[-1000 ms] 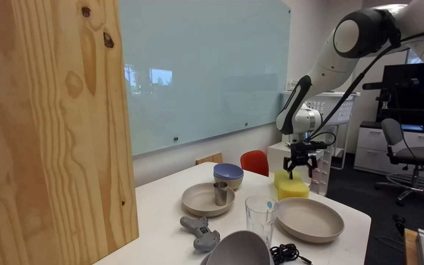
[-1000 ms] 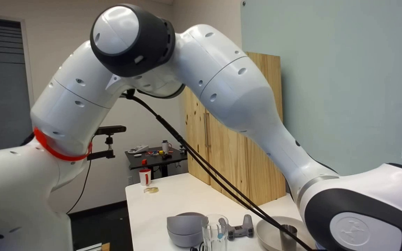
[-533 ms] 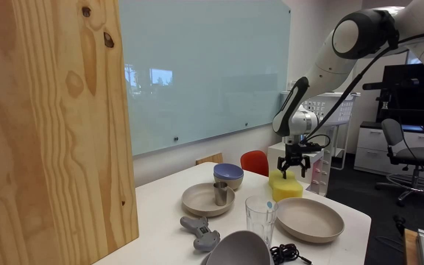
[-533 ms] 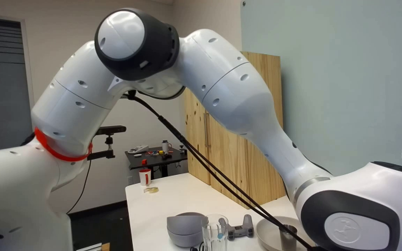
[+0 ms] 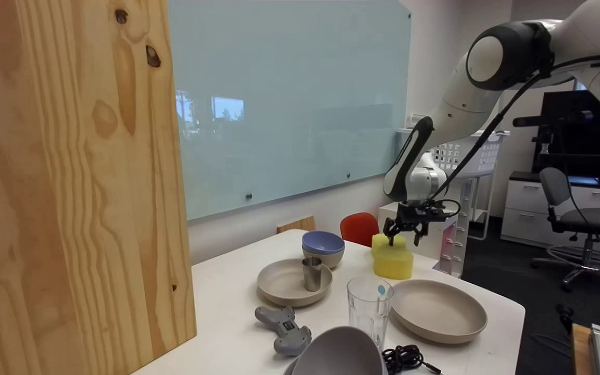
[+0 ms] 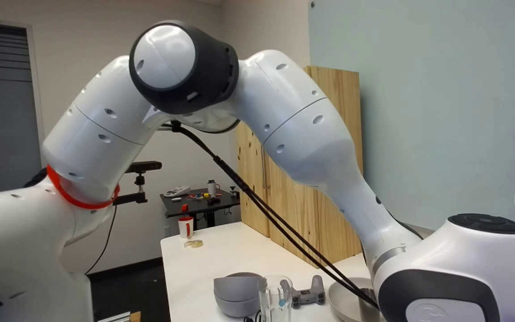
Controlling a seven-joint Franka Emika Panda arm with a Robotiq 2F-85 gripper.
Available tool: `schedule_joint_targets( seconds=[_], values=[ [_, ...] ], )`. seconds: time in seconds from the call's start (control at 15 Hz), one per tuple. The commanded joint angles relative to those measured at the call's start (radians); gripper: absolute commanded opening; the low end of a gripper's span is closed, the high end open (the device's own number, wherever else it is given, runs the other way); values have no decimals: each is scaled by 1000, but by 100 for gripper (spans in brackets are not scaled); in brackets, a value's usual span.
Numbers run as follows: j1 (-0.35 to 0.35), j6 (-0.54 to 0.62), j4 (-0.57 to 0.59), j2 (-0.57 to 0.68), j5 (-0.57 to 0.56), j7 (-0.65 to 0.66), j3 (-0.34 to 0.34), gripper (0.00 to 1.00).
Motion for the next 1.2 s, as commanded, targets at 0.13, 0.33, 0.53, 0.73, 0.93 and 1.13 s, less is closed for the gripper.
schedule_joint_targets(
  seconds=[0.13, 0.33, 0.53, 0.73, 0.93, 1.13],
  values=[
    [-142, 13, -1, 5, 152, -87, 162, 100],
    [-213, 20, -2, 8, 250, -122, 234, 100],
    [-287, 30, -2, 11, 329, -198, 314, 100],
    [-319, -7, -9, 2, 353, -225, 346, 100],
    [-324, -35, -15, 0, 343, -230, 342, 100],
    [-318, -81, -9, 8, 342, -227, 334, 100]
  ],
)
